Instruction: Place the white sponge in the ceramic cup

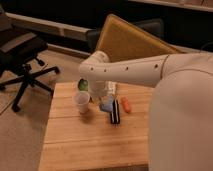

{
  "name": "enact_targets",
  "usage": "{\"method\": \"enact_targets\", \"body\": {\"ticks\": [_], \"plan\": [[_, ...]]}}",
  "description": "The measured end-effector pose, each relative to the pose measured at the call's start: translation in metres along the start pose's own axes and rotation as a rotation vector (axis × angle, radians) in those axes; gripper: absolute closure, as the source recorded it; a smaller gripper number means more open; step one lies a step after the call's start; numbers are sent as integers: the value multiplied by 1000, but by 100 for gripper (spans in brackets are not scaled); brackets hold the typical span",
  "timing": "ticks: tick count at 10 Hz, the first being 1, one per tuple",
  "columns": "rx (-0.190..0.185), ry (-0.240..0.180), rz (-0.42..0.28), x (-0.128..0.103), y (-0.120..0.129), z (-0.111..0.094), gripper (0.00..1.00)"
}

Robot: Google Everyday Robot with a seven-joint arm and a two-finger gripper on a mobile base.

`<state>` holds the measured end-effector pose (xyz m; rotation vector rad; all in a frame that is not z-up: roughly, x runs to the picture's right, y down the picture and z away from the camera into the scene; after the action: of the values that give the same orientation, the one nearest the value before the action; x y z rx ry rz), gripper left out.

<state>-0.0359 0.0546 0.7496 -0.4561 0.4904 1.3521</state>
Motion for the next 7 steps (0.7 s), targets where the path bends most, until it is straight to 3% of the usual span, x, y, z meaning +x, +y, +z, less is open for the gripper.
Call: {"method": "enact_targets", "body": {"ticks": [1, 4, 7], "plan": [[13, -11, -29, -11, 6, -6, 100], [40, -40, -181, -50, 56, -21, 100], [25, -31, -355, -67, 127, -15, 100]]}}
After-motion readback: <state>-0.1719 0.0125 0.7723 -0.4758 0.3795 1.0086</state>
